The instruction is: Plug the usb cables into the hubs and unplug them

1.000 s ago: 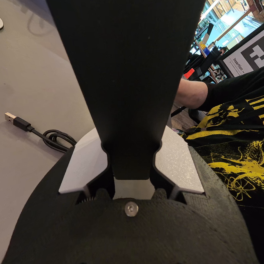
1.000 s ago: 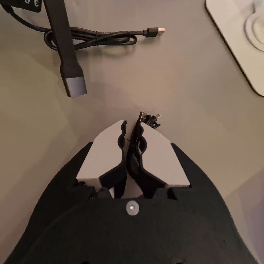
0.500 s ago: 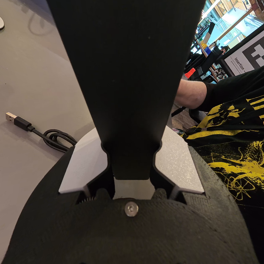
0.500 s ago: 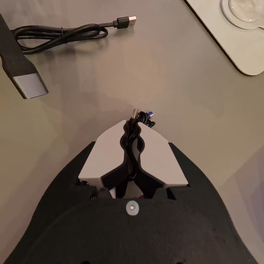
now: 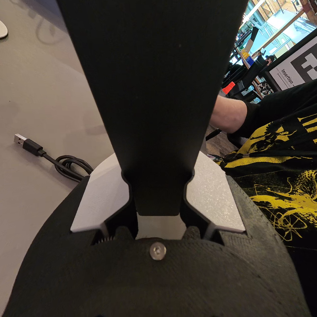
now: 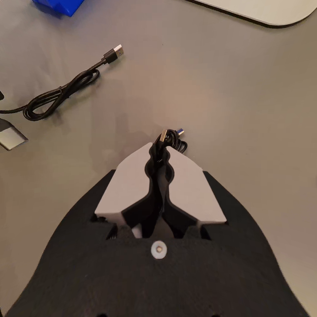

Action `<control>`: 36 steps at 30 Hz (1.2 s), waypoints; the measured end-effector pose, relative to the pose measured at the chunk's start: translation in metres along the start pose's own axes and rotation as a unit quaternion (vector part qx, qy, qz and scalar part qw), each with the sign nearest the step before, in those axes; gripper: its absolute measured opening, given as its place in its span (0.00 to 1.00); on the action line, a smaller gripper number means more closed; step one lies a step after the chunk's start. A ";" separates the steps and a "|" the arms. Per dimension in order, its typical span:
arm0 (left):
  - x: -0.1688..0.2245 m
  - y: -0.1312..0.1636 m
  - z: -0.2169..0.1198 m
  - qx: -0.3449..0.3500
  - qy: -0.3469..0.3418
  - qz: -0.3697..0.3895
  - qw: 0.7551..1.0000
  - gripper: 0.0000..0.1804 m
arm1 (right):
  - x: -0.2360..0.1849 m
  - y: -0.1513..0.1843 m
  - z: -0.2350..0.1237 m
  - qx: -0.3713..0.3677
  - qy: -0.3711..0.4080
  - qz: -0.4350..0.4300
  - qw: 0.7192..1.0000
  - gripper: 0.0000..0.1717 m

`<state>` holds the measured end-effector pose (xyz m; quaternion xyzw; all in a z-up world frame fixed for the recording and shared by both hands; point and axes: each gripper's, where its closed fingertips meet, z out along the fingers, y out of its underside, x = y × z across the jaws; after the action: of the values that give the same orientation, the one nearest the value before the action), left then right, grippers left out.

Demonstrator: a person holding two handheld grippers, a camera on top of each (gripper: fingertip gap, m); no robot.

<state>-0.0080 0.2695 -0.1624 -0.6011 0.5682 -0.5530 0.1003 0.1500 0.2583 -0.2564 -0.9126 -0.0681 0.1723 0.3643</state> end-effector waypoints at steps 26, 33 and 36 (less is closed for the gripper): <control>0.001 -0.002 0.001 0.008 0.009 -0.002 1.000 0.36 | 0.002 -0.023 -0.019 0.006 -0.131 0.042 0.990 0.04; 0.002 0.002 0.009 -0.005 0.015 0.001 1.000 0.36 | -0.040 -0.034 -0.036 -0.022 -0.147 -0.089 0.985 0.04; 0.002 0.003 0.011 -0.007 0.015 0.000 1.000 0.36 | -0.061 -0.013 -0.033 -0.090 -0.209 -0.078 0.971 0.04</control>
<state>-0.0020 0.2614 -0.1672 -0.5936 0.5735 -0.5578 0.0871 0.1052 0.2316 -0.2086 -0.8773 -0.2289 0.3238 0.2702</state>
